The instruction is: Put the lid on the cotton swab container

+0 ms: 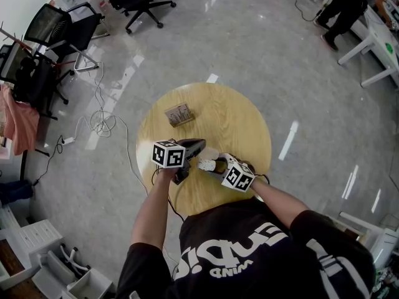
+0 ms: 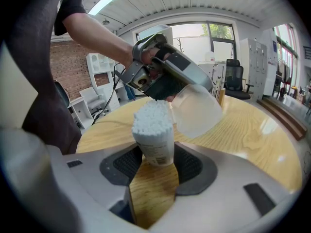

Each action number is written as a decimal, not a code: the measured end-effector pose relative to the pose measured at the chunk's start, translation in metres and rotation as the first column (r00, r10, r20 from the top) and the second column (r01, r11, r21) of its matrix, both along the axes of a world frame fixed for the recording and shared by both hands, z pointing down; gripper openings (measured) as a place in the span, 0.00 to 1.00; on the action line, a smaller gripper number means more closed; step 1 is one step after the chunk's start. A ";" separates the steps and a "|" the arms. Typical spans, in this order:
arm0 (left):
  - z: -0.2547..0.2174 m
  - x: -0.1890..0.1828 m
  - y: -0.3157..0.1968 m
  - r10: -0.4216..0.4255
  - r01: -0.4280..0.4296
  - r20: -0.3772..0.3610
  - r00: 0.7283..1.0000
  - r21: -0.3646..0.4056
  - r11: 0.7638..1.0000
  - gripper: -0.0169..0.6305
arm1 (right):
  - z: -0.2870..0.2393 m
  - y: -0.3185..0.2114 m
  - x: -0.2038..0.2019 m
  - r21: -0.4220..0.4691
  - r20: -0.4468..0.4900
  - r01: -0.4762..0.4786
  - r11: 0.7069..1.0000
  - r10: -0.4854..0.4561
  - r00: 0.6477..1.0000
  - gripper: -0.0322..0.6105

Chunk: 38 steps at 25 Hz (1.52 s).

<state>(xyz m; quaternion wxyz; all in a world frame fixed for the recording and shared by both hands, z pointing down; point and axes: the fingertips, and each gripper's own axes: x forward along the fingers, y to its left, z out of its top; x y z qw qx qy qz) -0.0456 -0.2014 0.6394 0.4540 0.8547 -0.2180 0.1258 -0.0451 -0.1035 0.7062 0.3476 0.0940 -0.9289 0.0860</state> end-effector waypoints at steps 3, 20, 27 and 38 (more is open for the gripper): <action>0.001 0.000 0.001 0.017 -0.017 0.026 1.000 -0.007 1.000 0.04 | 0.001 0.000 0.000 0.001 -0.003 0.003 1.000 -0.003 1.000 0.36; -0.017 -0.003 0.017 0.071 -0.066 0.069 0.995 -0.063 0.996 0.04 | -0.001 0.000 0.000 -0.006 -0.011 0.011 1.000 -0.011 1.000 0.36; -0.019 -0.006 0.034 0.094 -0.086 0.094 0.991 -0.083 0.993 0.04 | 0.003 0.001 0.000 -0.007 -0.011 0.009 1.000 -0.009 1.000 0.36; -0.012 -0.008 0.060 0.118 -0.117 0.285 0.951 -0.019 0.993 0.04 | 0.003 0.000 -0.001 -0.006 -0.013 0.002 1.000 -0.002 1.000 0.36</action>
